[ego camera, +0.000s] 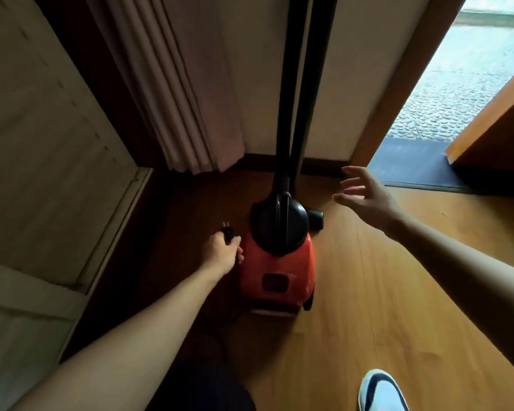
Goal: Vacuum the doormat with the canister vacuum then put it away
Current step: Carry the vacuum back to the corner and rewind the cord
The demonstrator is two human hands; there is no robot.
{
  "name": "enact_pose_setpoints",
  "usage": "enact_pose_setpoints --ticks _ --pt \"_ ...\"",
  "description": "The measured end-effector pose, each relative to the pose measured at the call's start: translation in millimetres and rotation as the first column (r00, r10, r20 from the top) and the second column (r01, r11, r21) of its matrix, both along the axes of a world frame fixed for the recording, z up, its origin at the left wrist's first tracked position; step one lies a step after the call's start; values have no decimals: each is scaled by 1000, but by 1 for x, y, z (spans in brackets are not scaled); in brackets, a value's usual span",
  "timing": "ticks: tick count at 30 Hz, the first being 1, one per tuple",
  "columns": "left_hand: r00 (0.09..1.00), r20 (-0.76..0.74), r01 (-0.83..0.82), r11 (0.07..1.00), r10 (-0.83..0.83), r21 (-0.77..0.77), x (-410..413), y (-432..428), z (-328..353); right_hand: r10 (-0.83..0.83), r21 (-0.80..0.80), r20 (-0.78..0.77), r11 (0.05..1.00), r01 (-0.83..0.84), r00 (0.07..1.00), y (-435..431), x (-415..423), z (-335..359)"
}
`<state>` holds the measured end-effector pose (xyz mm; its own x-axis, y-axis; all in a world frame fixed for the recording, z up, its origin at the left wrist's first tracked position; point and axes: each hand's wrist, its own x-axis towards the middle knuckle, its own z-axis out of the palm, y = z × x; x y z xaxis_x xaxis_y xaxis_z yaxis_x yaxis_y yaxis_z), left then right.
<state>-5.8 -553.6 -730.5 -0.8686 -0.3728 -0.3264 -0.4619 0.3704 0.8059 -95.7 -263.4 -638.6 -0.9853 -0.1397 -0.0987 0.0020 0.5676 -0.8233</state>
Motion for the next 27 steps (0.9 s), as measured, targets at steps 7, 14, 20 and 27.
enact_pose_setpoints --ticks 7,14,20,27 --pt "906 405 217 955 -120 -201 76 -35 -52 223 250 33 942 -224 974 21 77 -7" --pt "945 315 209 894 -82 -395 112 -39 -56 363 333 100 865 -375 926 15 119 -27" --pt "908 -34 349 798 -417 -491 108 -23 -58 580 337 101 745 -576 808 -20 154 -56" --pt "669 -252 437 645 -699 -627 81 -29 -45 571 209 128 784 -585 811 -56 188 -129"
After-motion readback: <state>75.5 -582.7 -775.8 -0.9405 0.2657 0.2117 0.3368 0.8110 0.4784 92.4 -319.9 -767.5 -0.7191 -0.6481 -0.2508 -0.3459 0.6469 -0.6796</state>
